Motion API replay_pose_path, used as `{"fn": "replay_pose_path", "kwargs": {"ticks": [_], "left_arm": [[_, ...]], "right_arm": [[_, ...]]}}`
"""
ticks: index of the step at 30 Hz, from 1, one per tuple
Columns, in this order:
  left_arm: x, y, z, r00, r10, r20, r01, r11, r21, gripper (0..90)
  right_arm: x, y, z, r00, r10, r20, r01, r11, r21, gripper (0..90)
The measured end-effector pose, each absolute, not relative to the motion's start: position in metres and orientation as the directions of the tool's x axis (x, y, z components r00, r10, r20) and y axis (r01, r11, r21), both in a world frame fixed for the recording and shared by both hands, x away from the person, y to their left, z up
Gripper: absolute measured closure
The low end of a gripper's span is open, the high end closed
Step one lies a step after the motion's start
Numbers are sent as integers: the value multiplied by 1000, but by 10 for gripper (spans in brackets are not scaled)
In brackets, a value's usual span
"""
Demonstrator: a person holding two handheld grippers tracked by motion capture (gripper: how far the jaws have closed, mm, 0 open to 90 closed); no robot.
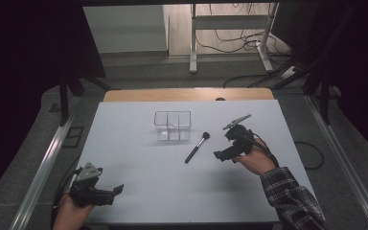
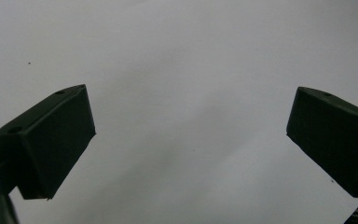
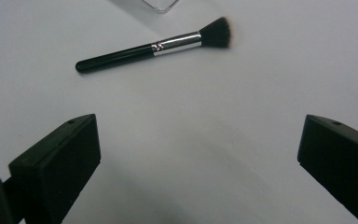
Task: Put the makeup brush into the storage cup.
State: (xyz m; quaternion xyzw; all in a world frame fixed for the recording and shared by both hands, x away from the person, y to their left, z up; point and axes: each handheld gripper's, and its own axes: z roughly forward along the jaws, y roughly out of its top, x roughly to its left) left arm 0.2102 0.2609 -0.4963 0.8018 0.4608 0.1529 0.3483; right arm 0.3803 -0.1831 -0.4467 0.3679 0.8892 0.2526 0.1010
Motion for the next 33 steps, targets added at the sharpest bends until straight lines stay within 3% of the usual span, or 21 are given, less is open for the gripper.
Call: {"fn": "replay_pose_path", "kwargs": {"ticks": [33], "left_arm": [[210, 263, -497, 532, 843, -82, 631, -330, 702, 14]], "right_arm": [[403, -136, -459, -711, 703, 4, 619, 623, 478, 0]]}}
